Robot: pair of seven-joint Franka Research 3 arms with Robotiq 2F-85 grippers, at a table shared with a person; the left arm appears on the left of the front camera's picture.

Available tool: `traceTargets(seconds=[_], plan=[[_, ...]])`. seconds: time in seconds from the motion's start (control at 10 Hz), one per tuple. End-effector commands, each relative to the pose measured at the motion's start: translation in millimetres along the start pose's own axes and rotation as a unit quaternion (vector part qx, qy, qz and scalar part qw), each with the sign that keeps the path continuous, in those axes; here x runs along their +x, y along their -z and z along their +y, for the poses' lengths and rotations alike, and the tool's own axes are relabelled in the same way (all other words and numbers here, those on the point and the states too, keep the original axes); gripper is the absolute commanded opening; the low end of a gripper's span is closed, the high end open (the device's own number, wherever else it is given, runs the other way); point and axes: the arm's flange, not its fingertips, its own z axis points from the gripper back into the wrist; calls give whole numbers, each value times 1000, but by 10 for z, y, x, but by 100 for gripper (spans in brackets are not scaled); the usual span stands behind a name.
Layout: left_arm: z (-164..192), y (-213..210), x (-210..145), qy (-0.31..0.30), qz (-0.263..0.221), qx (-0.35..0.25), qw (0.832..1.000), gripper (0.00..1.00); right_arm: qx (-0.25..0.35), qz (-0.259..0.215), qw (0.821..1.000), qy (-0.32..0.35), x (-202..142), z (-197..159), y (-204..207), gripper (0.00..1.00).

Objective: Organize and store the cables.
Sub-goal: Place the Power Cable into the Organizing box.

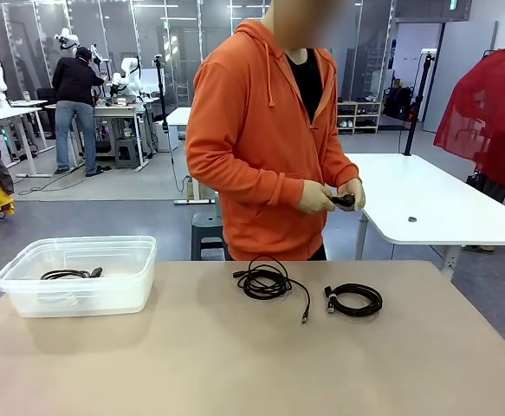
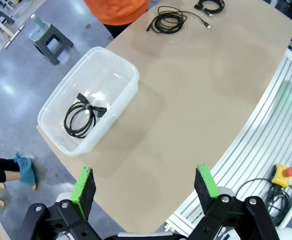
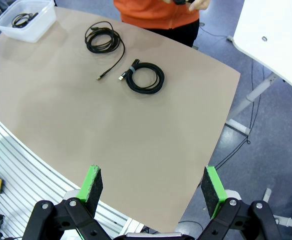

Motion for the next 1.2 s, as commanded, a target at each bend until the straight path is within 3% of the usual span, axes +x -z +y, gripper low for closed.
traceTargets(seconds=[0.0,1.1], plan=[[5,-20,-5,2,0,2,1000,100,-1,1,1000,-1,11,4,-2,100],[5,-20,-5,2,0,2,1000,100,-1,1,1000,-1,11,4,-2,100]])
